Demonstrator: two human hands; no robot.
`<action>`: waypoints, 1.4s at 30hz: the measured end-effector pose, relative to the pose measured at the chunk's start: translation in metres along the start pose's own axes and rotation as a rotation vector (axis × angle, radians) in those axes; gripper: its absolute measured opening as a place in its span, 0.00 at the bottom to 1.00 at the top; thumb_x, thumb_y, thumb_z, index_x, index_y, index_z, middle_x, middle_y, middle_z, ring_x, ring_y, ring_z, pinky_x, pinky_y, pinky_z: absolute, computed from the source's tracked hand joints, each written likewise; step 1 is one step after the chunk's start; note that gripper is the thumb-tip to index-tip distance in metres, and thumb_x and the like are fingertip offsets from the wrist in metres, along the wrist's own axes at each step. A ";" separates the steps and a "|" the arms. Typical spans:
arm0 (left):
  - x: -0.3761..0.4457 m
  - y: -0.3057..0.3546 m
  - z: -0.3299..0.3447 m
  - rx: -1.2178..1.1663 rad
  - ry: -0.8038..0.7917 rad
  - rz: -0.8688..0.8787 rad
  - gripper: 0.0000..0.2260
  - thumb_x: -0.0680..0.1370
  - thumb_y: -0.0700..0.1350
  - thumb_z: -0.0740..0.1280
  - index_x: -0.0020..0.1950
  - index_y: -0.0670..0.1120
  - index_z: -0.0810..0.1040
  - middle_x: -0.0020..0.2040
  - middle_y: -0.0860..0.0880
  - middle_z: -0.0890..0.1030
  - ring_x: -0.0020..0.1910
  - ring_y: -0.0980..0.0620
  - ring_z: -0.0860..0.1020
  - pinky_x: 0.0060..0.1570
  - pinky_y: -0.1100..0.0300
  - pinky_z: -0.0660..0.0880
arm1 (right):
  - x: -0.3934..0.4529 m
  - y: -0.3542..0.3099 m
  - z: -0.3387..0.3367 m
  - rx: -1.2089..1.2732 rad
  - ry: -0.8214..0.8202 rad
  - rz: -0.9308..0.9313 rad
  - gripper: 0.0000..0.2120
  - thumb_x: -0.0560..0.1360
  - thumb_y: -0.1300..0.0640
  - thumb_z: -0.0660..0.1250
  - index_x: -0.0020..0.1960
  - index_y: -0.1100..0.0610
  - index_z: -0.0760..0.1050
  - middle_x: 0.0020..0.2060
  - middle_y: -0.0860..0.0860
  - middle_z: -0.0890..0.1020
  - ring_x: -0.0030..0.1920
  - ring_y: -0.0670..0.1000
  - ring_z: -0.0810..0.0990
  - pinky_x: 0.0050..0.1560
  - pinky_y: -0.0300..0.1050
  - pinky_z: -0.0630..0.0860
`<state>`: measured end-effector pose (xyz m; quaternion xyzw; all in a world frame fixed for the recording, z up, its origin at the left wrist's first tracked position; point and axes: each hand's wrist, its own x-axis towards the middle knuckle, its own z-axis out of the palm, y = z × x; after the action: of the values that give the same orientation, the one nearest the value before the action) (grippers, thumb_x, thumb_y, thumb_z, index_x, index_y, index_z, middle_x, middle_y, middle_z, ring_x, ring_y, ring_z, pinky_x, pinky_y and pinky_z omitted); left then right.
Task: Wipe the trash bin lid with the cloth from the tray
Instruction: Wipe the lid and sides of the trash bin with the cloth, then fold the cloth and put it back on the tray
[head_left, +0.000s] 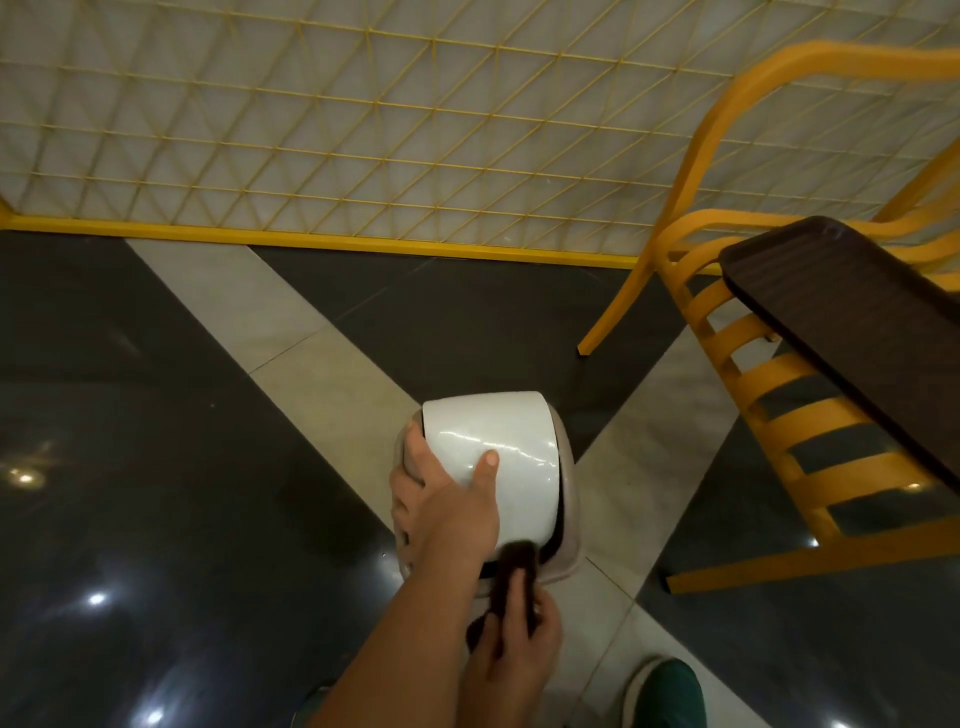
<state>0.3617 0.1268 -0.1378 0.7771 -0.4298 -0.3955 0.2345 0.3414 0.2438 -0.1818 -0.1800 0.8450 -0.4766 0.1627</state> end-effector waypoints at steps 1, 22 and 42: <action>0.000 0.000 0.000 -0.003 -0.001 -0.003 0.40 0.70 0.68 0.63 0.70 0.66 0.38 0.71 0.49 0.56 0.66 0.41 0.63 0.61 0.36 0.68 | -0.002 -0.005 0.001 -0.098 -0.137 0.000 0.15 0.78 0.59 0.62 0.59 0.67 0.77 0.51 0.62 0.79 0.47 0.51 0.75 0.41 0.20 0.70; -0.035 0.020 -0.068 -0.381 0.032 -0.055 0.13 0.80 0.48 0.58 0.62 0.49 0.75 0.65 0.43 0.70 0.59 0.43 0.72 0.58 0.48 0.71 | 0.061 -0.105 -0.083 0.183 -0.466 0.030 0.21 0.78 0.63 0.63 0.68 0.47 0.71 0.62 0.47 0.71 0.63 0.50 0.72 0.63 0.50 0.72; -0.111 0.079 -0.080 -0.884 -0.765 -0.047 0.22 0.68 0.44 0.73 0.60 0.40 0.76 0.54 0.39 0.82 0.55 0.42 0.80 0.54 0.45 0.77 | 0.110 -0.193 -0.149 0.160 -0.943 0.019 0.08 0.76 0.60 0.68 0.54 0.55 0.81 0.44 0.52 0.86 0.43 0.47 0.85 0.35 0.34 0.77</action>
<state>0.3542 0.1824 0.0097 0.4168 -0.2606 -0.7949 0.3557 0.2068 0.2114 0.0470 -0.3558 0.6412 -0.4052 0.5459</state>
